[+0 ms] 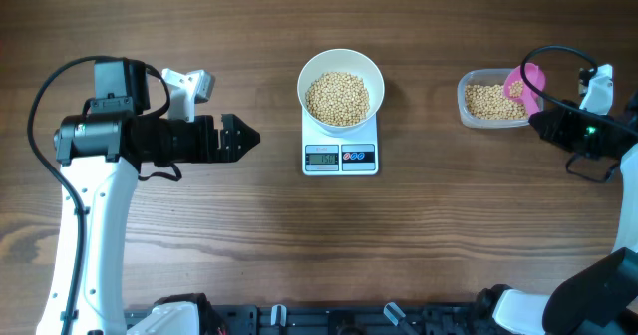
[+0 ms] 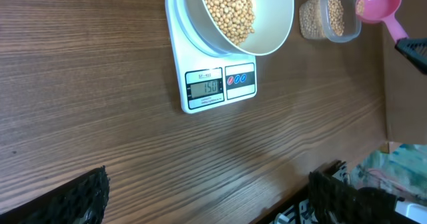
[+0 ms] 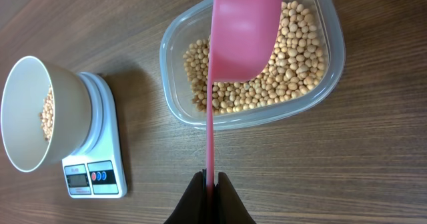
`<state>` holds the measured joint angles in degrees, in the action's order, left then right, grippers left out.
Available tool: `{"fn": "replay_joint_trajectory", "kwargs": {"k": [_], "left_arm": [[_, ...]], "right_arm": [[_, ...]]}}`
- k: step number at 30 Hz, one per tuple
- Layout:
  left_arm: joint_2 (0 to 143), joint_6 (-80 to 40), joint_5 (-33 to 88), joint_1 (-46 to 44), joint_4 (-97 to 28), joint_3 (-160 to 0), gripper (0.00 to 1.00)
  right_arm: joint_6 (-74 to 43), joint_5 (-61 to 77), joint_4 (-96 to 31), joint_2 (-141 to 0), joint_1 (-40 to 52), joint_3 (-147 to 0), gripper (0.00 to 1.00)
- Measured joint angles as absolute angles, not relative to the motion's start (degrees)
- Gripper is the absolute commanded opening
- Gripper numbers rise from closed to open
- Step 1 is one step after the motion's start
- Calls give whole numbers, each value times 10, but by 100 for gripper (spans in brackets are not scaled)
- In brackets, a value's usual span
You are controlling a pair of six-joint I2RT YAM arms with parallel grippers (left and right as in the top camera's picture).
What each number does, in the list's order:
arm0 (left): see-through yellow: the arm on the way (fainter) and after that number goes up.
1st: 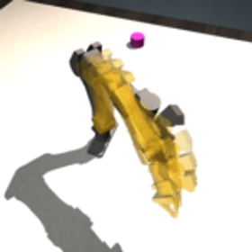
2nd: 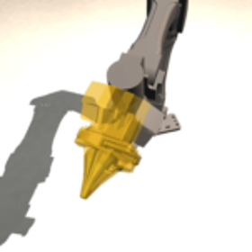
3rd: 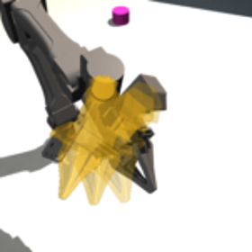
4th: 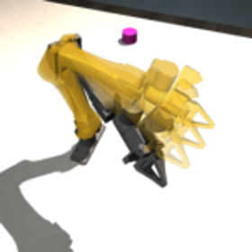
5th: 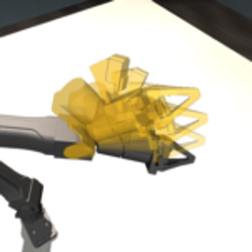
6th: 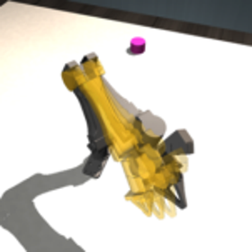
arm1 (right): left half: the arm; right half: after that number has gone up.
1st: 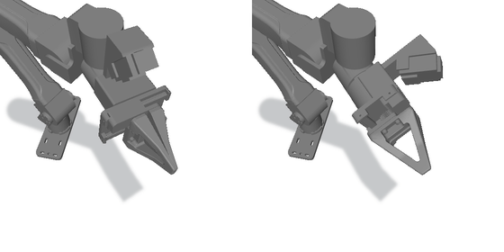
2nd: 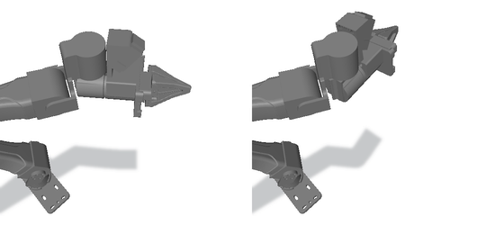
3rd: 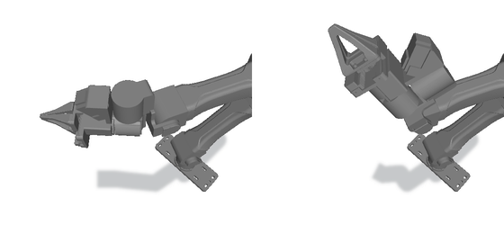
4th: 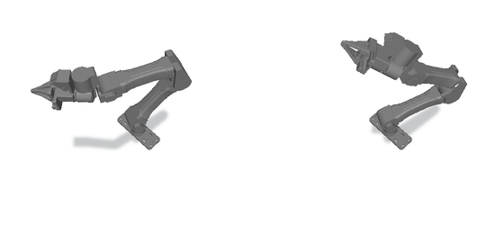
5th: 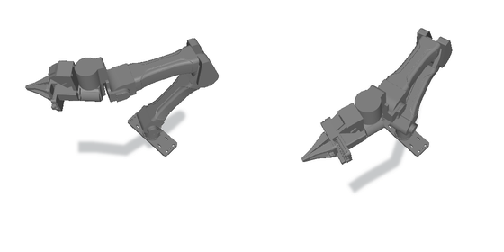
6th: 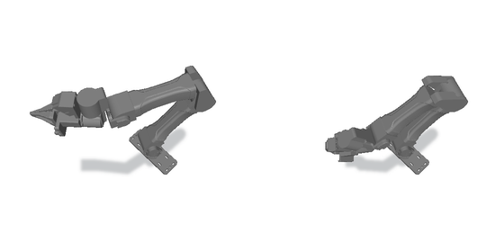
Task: Scoop item into bowl and weigh 150g on scale
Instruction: 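Lower the scoop into the tub with the right gripper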
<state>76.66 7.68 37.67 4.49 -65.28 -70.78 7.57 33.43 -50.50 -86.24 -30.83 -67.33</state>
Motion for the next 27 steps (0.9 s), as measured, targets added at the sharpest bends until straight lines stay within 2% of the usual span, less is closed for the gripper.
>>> {"fn": "replay_joint_trajectory", "kwargs": {"k": [12,27], "left_arm": [[767,143,420,45,-682,-708,100],[767,158,426,45,-685,-708,100]], "right_arm": [[76,334,-505,-862,-308,-673,4],[76,338,-504,-862,-308,-673,4]]}}
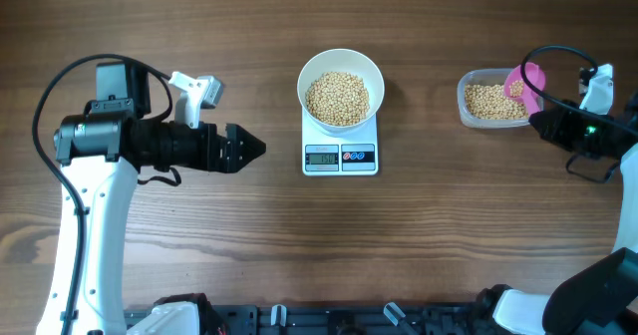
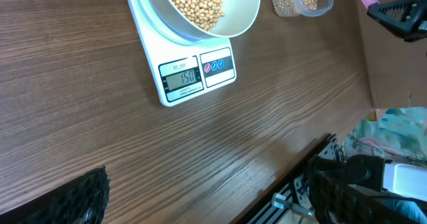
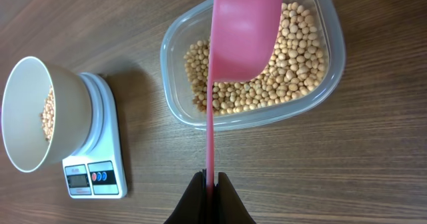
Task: Scoop item into bowl and weigh 150g on scale
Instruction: 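Lower the scoop into the tub with the right gripper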
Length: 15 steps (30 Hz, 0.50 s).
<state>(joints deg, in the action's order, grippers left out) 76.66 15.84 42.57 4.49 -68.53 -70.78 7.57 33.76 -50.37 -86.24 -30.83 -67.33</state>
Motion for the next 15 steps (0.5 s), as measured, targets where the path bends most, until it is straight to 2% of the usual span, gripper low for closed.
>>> {"fn": "replay_joint_trajectory", "kwargs": {"k": [15], "left_arm": [[767,158,425,45,-671,-708,100]], "right_arm": [[76,384,-504,-862,-284,-673,4]]}}
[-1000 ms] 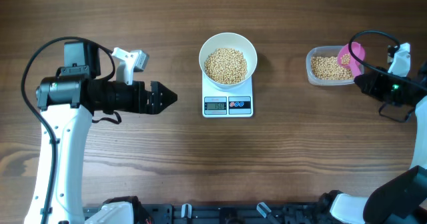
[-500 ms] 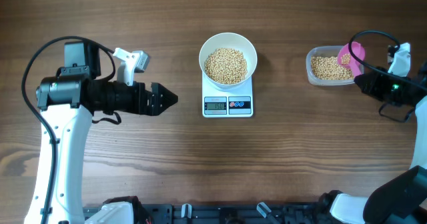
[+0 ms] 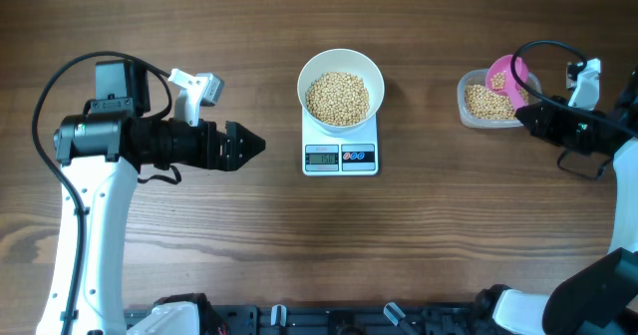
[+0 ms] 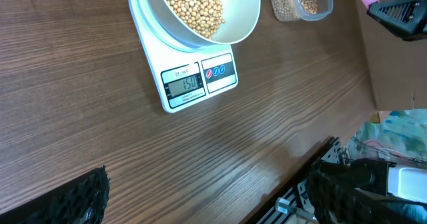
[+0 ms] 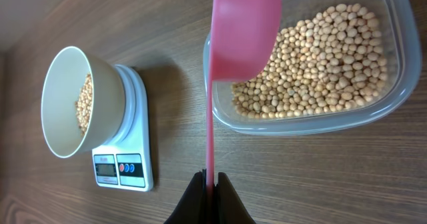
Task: Scoop item into bowl and weigh 150g on scale
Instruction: 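Lower the scoop into the tub with the right gripper, then set the scoop down in the tub and open the right gripper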
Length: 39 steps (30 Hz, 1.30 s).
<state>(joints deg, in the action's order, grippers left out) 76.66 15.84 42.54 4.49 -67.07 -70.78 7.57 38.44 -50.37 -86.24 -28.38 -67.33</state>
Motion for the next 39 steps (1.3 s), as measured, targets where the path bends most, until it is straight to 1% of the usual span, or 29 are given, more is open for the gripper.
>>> {"fn": "replay_joint_trajectory", "kwargs": {"k": [7,9,16,22,33,39], "left_arm": [[767,158,425,45,-671,-708,100],[767,158,425,45,-670,-708,100],[767,158,424,45,-670,-708,100],[767,158,423,45,-670,-708,100],[767,158,420,45,-670,-708,100],[767,158,420,45,-670,-708,100]], "right_arm": [[81,358,-526,-862,-284,-673,4],[92,328,-547,-862,-280,-673,4],[120,264,-561,-862,-231,-673,4],[124,161,-547,-862,-174,-673,4],[130,-77,-467,-862,-87,-673,4],[132,-139,-458,-862,-68,-673,4]]}}
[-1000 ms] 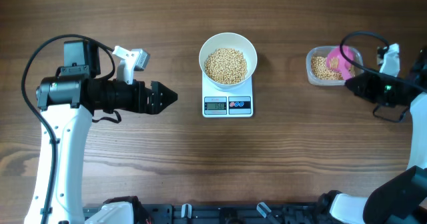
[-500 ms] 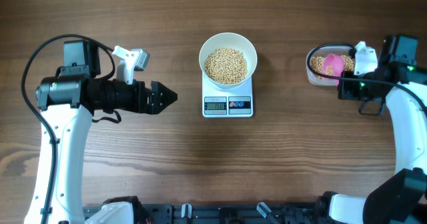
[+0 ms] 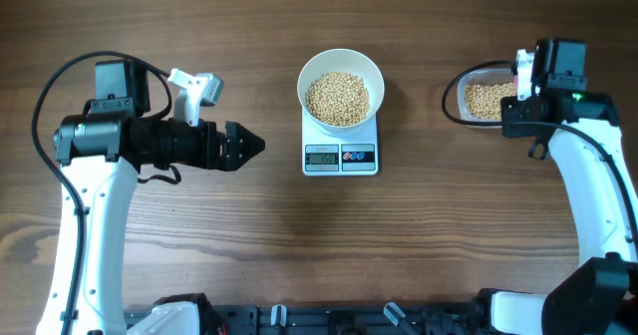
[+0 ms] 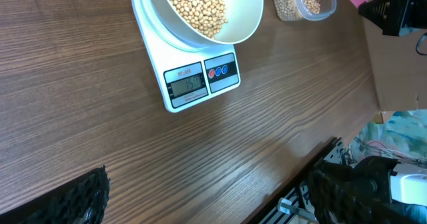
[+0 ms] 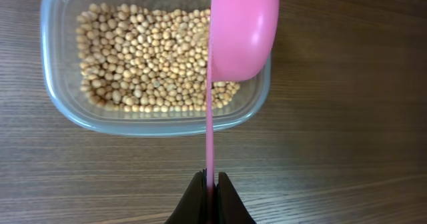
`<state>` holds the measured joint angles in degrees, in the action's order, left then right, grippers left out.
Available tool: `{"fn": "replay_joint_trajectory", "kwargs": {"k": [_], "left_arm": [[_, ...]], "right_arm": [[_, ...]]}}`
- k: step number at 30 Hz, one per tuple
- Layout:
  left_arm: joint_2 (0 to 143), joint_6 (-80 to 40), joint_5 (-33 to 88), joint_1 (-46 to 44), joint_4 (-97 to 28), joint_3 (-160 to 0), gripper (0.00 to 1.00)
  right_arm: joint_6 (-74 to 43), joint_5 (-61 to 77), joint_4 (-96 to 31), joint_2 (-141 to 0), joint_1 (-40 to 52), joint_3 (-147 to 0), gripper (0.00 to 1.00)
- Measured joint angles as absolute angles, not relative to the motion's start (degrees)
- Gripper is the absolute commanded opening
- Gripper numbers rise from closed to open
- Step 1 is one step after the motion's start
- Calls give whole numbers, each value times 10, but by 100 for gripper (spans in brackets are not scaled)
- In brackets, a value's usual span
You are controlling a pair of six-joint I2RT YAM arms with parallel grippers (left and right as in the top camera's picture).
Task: Scoop item into bowl and weigh 150g on scale
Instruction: 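Set the scoop down in the tub and open the right gripper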
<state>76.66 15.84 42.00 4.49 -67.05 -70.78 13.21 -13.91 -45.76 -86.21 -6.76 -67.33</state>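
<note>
A white bowl (image 3: 341, 96) of soybeans stands on the white scale (image 3: 341, 157); its display (image 4: 193, 83) reads about 150. At the right, a clear tub of soybeans (image 5: 153, 64) lies on the table. My right gripper (image 5: 211, 184) is shut on the thin handle of the pink scoop (image 5: 243, 31), whose cup hangs over the tub's right end with its outer side toward the camera. Left of the scale my left gripper (image 3: 249, 143) stands open and holds nothing, its black fingers (image 4: 83, 197) wide apart.
The right arm's wrist (image 3: 546, 76) covers the right end of the tub (image 3: 483, 99) in the overhead view. The table's front edge and a black rail (image 4: 313, 184) show in the left wrist view. Bare wood lies in front of the scale.
My right arm has swung round. The wrist now sits over the tub's right end, and the tub lies crosswise in the wrist view. The scoop stays gripped. The left arm is still.
At first my right gripper held the pink scoop over the tub and the left gripper was open left of the scale, which read about 150. The left gripper then edged right. Later the right gripper shifted left, and now it has turned above the tub.
</note>
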Motion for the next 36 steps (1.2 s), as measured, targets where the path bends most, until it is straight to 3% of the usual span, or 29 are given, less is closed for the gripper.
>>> {"fn": "replay_joint_trajectory", "kwargs": {"k": [36], "left_arm": [[767,158,419,45,-670,-708,100]], "right_arm": [[114,-69,-480,-832,-68,-673,4]]}}
